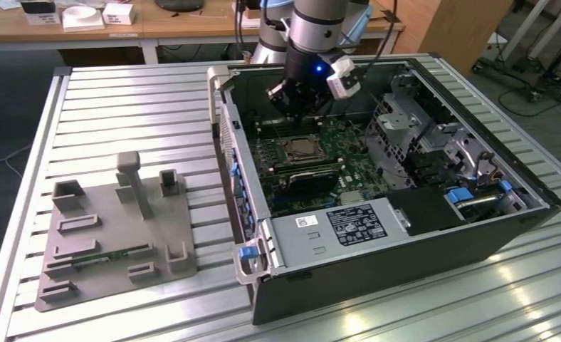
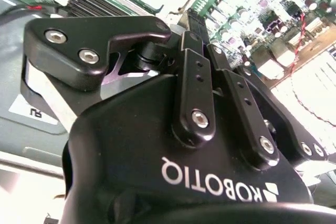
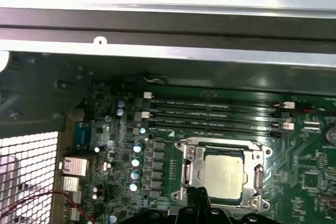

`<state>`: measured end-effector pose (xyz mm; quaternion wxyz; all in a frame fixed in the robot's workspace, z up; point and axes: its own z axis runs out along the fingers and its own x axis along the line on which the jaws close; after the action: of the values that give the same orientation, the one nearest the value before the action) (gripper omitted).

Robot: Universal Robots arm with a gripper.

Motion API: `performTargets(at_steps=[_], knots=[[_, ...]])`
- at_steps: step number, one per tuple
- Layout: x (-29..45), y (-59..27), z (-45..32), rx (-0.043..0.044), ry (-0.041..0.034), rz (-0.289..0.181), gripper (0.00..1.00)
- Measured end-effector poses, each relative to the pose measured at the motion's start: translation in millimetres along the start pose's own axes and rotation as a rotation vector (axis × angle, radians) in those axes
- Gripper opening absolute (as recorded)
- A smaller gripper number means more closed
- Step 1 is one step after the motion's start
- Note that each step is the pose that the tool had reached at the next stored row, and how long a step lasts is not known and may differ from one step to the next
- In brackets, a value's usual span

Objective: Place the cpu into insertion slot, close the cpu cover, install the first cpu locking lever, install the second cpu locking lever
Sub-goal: 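Install the first cpu locking lever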

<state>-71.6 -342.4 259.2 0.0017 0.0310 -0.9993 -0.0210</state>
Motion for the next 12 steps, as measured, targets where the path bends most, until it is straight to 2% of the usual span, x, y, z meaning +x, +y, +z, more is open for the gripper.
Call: performTargets(at_steps=[4, 8, 12], knots=[[5.6, 0.4, 0.7, -0.0002, -0.0002, 0.003, 0.10], [10.9, 0.8, 1.4, -0.0001, -0.0012, 0.028, 0.10], [11.3, 0.9, 1.5, -0.0001, -0.0012, 0.028, 0.10]])
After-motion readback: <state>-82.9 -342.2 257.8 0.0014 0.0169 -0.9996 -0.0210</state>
